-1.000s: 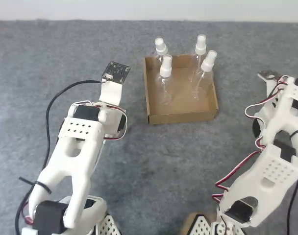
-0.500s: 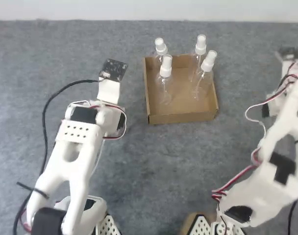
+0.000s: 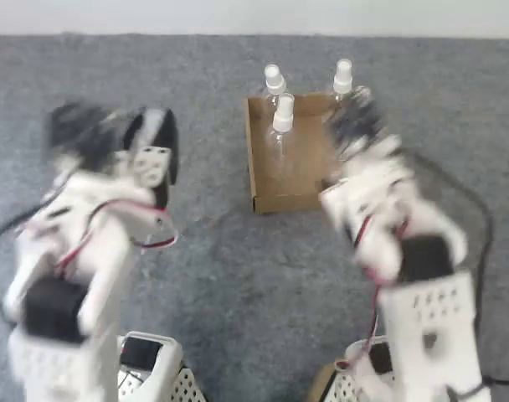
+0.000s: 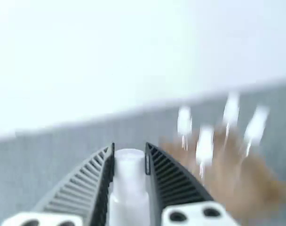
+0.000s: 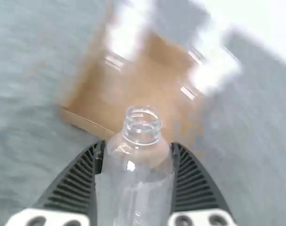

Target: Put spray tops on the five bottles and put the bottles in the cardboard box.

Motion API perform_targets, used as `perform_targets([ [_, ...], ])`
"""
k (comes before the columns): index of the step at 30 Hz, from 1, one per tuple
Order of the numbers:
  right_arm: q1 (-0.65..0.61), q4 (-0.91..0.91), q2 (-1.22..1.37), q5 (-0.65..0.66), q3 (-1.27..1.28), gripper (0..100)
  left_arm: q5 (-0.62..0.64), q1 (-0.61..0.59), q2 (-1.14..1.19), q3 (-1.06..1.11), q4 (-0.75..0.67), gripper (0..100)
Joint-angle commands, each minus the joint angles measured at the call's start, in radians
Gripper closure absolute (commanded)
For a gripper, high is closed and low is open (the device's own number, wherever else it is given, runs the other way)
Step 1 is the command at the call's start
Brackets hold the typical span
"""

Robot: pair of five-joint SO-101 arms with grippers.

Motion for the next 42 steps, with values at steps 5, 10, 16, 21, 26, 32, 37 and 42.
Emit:
perform_targets([
  [5,-0.348,-0.311,-0.074,-0.091,0.207,99.3,0.241,-0.002,-0.114,-0.11,-0.095,99],
  [10,-0.461,-0.496,-0.059,-0.135,0.316,99.3,0.31,0.0,-0.141,-0.007,-0.209,99],
  [16,-0.529,-0.565,-0.07,-0.13,0.408,99.3,0.348,0.0,-0.14,0.104,-0.394,99],
  [21,-0.53,-0.57,-0.07,-0.132,0.422,99.3,0.347,0.0,-0.14,0.173,-0.419,99],
  [26,-0.53,-0.572,-0.07,-0.14,0.422,99.3,0.348,0.005,-0.14,0.248,-0.425,99],
  [32,-0.527,-0.572,-0.07,-0.14,0.423,99.3,0.35,0.009,-0.141,0.317,-0.459,99],
  [37,-0.526,-0.565,-0.071,-0.132,0.44,99.3,0.348,0.009,-0.147,0.387,-0.437,99],
  [42,-0.51,-0.642,-0.14,-0.141,0.456,99.3,0.344,0.009,-0.147,0.415,-0.356,99],
])
